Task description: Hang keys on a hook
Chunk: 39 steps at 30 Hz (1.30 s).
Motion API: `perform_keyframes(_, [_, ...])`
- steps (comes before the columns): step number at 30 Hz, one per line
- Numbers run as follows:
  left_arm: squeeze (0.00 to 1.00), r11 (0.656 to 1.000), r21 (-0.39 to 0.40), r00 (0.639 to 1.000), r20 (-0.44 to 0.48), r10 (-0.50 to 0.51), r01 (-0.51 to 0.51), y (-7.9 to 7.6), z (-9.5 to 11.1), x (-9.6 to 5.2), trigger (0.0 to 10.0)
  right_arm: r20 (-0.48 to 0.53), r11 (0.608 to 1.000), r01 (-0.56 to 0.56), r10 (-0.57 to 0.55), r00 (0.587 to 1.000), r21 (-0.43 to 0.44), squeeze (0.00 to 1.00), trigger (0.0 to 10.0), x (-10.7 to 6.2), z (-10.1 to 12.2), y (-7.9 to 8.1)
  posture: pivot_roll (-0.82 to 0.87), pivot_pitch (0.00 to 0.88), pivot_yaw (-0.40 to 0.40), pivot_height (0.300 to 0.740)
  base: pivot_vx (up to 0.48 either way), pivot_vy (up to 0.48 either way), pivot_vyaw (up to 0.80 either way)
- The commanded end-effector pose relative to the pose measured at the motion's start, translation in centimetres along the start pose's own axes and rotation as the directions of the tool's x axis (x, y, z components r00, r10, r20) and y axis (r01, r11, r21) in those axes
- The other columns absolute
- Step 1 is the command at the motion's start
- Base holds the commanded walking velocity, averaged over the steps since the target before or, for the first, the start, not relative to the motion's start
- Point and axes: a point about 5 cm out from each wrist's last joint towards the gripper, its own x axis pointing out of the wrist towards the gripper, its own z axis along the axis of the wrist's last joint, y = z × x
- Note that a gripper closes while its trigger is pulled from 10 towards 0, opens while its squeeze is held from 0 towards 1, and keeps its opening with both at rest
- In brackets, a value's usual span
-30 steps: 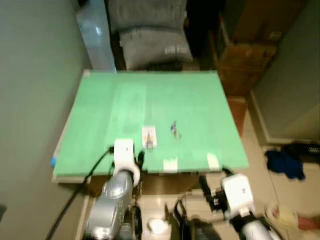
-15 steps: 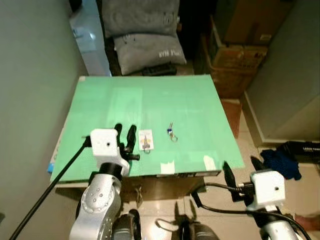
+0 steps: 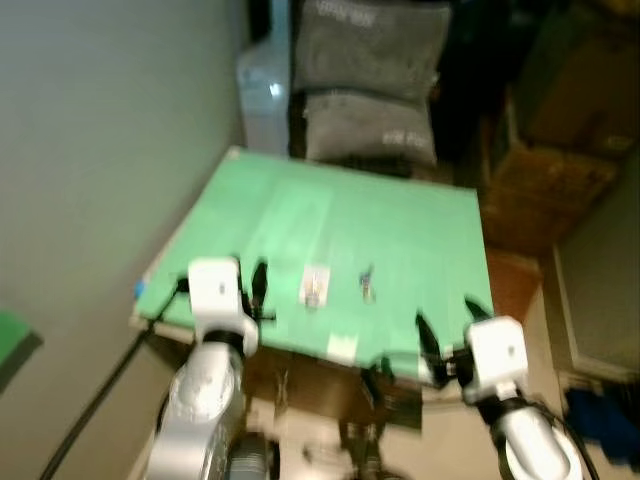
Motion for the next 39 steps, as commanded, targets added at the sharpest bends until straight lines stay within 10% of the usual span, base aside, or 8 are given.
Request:
perform_keyframes(1, [0.00, 0.999, -0.040, 1.000, -0.022, 0.021, -0.022, 0.4, -0.2, 0.4, 10.0, -0.025, 1.000, -0.014, 0.014, 1.000, 0.008, 0.00, 10.0, 0.0, -0.5, 0.2, -0.09, 0.150, -0.065, 0.740, 0.000, 0.000, 0.66])
perform_keyframes(13, [0.00, 0.994, -0.056, 0.986, -0.138, -0.097, 0.090, -3.5, -3.5, 3.2, 10.0, -0.048, 0.999, -0.034, 0.034, 0.998, 0.017, 0.00, 10.0, -0.7, -1.1, 0.5, -0.10, 0.167, -0.056, 0.740, 0.000, 0.000, 0.09])
perform_keyframes(18, [0.00, 0.989, -0.078, 0.978, -0.157, -0.136, 0.125, -6.4, -5.1, 5.0, 10.0, -0.103, 1.000, -0.031, 0.031, 0.994, 0.000, 0.00, 10.0, -3.4, -1.9, 0.4, -0.14, 0.233, -0.062, 0.740, 0.000, 0.000, 0.00])
perform_keyframes(24, [0.00, 0.994, -0.059, 0.985, -0.146, -0.095, 0.087, -6.6, -4.6, 6.8, 10.0, -0.128, 0.999, -0.052, 0.052, 0.990, 0.003, 0.00, 10.0, -4.1, -2.0, 0.7, -0.16, 0.243, -0.054, 0.740, 0.000, 0.000, 0.00])
perform_keyframes(28, [0.00, 0.999, 0.003, 0.999, 0.017, -0.038, 0.038, -3.9, -1.7, 6.6, 10.0, -0.138, 0.998, -0.040, 0.047, 0.989, 0.048, 0.00, 10.0, -1.9, -2.2, 0.7, -0.14, 0.224, -0.034, 0.740, 0.000, 0.000, 0.00])
perform_keyframes(34, [0.00, 0.979, 0.145, 0.978, 0.174, 0.117, -0.143, 4.9, 1.8, 1.8, 10.0, -0.177, 0.985, -0.060, 0.088, 0.980, 0.159, 0.00, 10.0, 5.1, -2.7, 1.3, 0.02, 0.181, -0.022, 0.740, 0.000, 0.000, 0.00])
perform_keyframes(39, [0.00, 0.977, 0.143, 0.980, 0.143, 0.135, -0.156, 5.8, 1.5, -1.8, 10.0, -0.202, 0.971, -0.162, 0.197, 0.959, 0.178, 0.00, 10.0, 7.3, -3.5, 3.1, 0.10, 0.181, -0.030, 0.740, 0.000, 0.000, 0.00])
